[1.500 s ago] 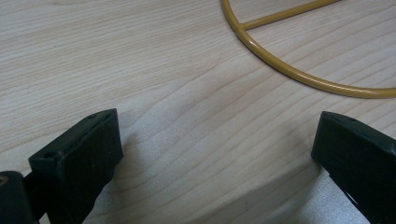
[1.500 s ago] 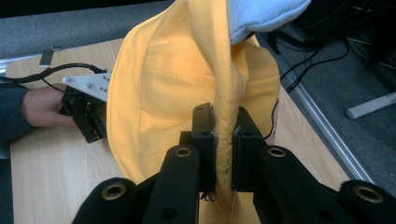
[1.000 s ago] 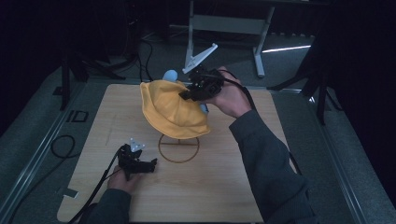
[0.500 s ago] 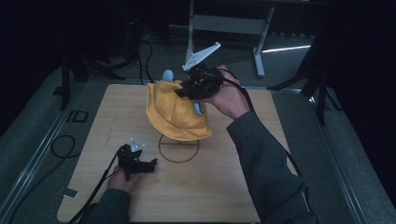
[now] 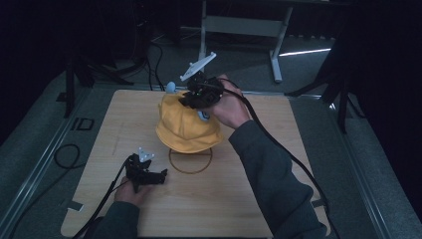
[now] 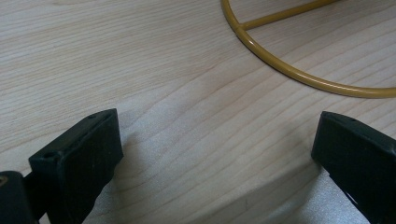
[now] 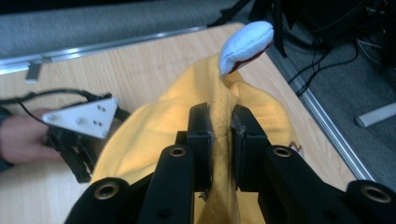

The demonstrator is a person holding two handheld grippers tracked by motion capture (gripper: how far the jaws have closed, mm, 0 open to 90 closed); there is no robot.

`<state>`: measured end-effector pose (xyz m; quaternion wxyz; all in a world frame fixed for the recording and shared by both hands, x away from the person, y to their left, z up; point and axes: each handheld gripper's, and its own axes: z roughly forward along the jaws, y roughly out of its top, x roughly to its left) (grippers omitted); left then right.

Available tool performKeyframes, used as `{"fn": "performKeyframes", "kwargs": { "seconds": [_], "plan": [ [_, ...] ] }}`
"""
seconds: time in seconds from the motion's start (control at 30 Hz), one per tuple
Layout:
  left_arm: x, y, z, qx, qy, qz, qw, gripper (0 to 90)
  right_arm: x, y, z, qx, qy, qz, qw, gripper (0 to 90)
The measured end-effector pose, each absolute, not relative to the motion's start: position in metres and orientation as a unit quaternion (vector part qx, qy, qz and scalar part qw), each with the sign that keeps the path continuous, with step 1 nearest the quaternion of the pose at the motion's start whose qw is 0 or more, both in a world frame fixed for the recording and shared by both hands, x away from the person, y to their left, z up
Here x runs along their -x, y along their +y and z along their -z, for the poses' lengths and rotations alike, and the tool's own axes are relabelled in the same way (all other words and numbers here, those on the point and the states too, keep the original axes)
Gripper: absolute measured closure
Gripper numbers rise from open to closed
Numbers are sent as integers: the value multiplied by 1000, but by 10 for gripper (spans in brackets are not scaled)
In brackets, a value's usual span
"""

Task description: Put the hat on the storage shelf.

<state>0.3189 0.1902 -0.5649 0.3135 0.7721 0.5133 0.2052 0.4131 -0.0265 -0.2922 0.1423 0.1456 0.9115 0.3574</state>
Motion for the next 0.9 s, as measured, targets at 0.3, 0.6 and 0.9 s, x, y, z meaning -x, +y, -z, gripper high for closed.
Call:
{"fn": "performKeyframes", "kwargs": {
  "seconds": [0.3, 0.6, 0.9],
  "plan": [
    [-319, 190, 565, -772, 513, -206, 313, 19, -409, -28, 290, -156, 908, -362, 141, 616],
    [-319, 190, 565, -773, 513, -205, 313, 19, -394, -52, 267, -173, 886, -394, 174, 341],
    [-319, 190, 565, -773, 513, -205, 313, 19, -397, -85, 268, -202, 881, -391, 176, 287]
  ]
}}
